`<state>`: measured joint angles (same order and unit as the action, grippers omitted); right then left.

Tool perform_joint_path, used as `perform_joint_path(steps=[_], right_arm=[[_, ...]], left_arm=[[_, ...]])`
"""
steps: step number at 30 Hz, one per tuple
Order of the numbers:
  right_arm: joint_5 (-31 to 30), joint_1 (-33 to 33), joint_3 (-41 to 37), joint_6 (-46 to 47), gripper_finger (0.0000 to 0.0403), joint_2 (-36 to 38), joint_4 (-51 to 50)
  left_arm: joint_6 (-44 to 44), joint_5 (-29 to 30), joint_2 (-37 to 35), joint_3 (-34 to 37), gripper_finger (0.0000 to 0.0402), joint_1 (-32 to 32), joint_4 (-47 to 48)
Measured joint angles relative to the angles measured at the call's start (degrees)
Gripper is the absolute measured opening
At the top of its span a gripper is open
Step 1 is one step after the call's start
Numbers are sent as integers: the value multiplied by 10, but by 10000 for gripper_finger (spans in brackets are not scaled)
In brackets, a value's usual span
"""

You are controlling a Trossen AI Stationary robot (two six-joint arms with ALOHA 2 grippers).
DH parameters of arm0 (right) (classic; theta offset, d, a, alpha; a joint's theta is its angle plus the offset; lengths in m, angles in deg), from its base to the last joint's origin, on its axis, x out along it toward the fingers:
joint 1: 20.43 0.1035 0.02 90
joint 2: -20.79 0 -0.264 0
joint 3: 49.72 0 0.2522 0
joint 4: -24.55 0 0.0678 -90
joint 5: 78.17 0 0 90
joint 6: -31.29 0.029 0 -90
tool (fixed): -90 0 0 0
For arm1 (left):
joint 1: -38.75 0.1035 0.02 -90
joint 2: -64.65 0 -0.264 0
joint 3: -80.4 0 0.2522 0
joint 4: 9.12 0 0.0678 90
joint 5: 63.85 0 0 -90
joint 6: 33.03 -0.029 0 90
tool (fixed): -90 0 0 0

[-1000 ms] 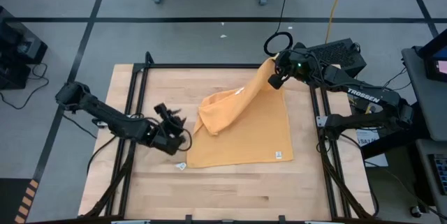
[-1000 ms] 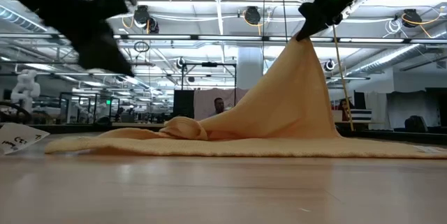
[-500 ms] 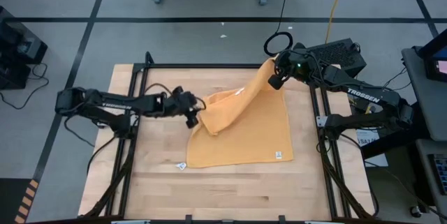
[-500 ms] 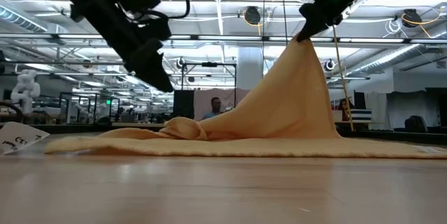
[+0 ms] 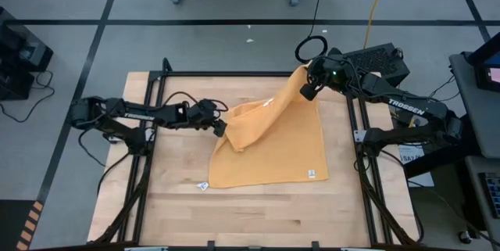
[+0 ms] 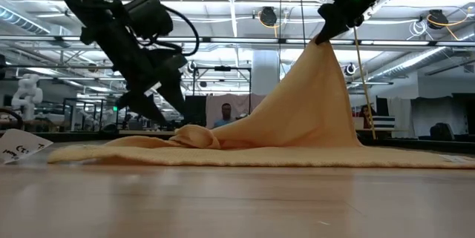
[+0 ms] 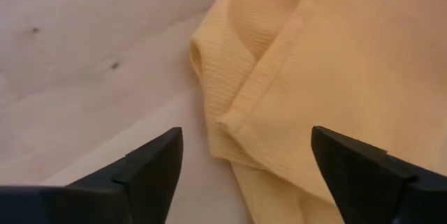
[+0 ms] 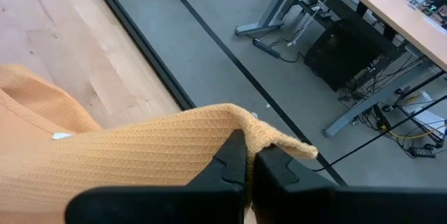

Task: Roll towel
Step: Fold the yellow towel in

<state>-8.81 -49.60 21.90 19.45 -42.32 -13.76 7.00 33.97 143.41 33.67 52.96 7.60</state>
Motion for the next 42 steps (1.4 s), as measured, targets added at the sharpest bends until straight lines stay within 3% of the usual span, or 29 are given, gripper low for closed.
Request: perform_joint_path(steps=[6,19,23,28,42], right_arm=[[0,0,0,2,0,0,0],[0,0,0,4,0,0,0],[0,0,0,4,0,0,4],[0,0,0,3,0,0,4],[0,0,0,2,0,0,3]], left_arm=[[16,7,21,1,340,1,-27],[15,-24,58,1,340,1,-86],[11,-28,59,1,324,1,-81],[-16,-31,76,1,263,0,-85],[-35,-2,78,0,30,0,-98]])
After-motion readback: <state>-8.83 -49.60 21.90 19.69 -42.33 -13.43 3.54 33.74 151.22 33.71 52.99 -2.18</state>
